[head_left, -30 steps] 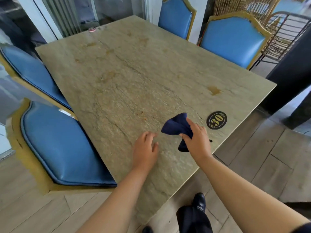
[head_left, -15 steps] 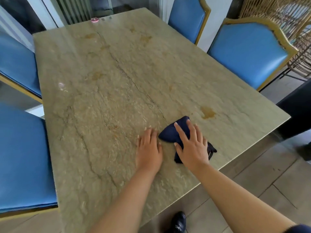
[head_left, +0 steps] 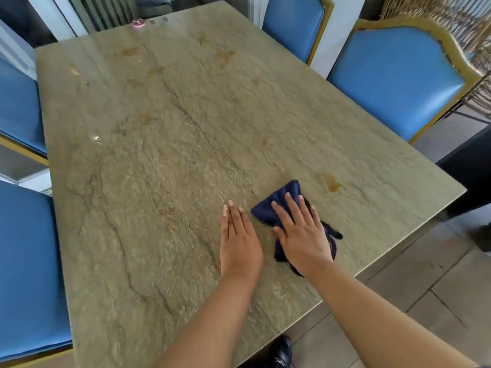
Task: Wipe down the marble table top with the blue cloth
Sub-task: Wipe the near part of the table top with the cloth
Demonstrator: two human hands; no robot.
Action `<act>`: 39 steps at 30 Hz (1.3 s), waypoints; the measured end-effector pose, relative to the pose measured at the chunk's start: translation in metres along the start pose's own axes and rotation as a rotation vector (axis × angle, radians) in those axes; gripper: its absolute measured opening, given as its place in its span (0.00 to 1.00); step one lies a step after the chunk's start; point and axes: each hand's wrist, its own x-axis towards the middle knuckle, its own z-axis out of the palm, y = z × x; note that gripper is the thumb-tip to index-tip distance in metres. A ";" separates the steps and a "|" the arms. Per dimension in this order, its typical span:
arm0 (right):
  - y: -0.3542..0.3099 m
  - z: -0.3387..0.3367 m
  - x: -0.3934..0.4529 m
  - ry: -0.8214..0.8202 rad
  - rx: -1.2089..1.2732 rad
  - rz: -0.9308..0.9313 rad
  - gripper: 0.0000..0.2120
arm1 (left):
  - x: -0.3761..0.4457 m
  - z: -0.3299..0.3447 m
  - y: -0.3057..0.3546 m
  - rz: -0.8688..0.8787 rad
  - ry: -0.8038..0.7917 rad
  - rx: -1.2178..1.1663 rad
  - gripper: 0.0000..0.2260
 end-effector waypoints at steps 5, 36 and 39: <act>0.054 -0.008 -0.029 -0.024 -0.036 -0.090 0.24 | 0.001 -0.003 -0.001 0.006 -0.052 -0.076 0.30; 0.202 -0.038 0.141 0.008 -0.060 -0.355 0.25 | 0.059 0.002 0.102 -0.486 -0.034 -0.149 0.31; 0.175 -0.037 0.157 -0.013 -0.038 -0.050 0.26 | 0.060 0.001 0.103 -0.488 -0.013 -0.155 0.31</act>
